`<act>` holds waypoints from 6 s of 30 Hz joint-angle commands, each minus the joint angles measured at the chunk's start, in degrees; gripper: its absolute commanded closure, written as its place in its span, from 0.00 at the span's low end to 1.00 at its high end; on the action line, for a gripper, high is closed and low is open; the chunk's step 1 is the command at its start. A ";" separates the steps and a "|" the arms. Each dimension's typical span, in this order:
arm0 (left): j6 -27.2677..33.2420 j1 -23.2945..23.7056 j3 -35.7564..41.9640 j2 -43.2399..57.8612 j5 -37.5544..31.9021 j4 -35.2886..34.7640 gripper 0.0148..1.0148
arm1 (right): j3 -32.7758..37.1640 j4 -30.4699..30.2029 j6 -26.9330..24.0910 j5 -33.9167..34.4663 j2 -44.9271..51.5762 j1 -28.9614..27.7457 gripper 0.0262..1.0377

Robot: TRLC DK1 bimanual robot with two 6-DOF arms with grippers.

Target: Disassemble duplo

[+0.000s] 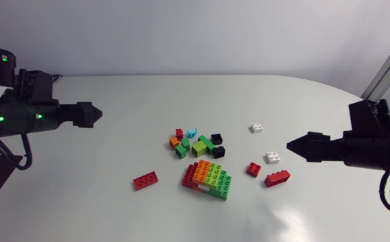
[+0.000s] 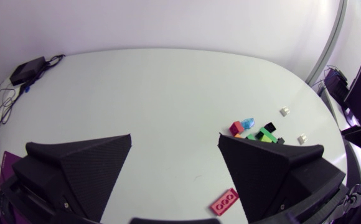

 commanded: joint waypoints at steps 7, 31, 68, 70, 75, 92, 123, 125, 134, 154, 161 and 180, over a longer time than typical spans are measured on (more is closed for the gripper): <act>13.15 -5.38 5.27 10.86 3.86 -0.69 0.06 | 3.41 -2.90 1.33 -3.40 7.93 -1.16 0.04; 48.57 -15.84 6.76 22.55 26.80 -3.95 0.04 | 8.42 1.23 -29.79 -0.24 28.67 16.59 0.04; 67.47 -31.66 26.53 43.12 27.51 -18.36 0.05 | 16.24 5.80 -43.85 3.72 45.19 29.95 0.04; 67.56 -31.57 27.94 44.00 27.51 -19.50 0.06 | 16.59 5.45 -43.50 3.72 45.10 30.39 0.04; 69.05 -31.48 30.31 45.76 27.51 -23.55 0.06 | 16.77 5.27 -42.79 3.72 45.10 31.27 0.04; 73.27 -31.48 34.88 49.97 27.51 -28.73 0.06 | 17.30 4.39 -40.60 4.16 43.79 33.29 0.04; 74.67 -31.66 35.50 53.05 25.22 -27.59 0.09 | 16.86 6.59 -36.99 8.64 47.30 36.55 0.04; 74.59 -31.83 35.24 52.96 25.22 -27.59 0.09 | 16.68 7.12 -36.47 9.43 47.65 36.99 0.04; 74.67 -32.01 33.48 52.35 25.22 -26.80 0.09 | 17.21 8.26 -34.80 11.37 48.27 37.51 0.36; 74.41 -32.89 31.54 52.17 24.25 -23.98 0.10 | 21.34 2.90 -34.53 4.95 46.60 34.96 0.53; 74.15 -32.98 31.63 52.17 24.08 -23.81 0.10 | 20.02 3.42 -34.36 5.30 48.18 35.84 0.07; 74.24 -32.62 31.19 51.64 23.55 -23.81 0.13 | 18.61 4.13 -34.80 8.29 48.62 38.92 0.14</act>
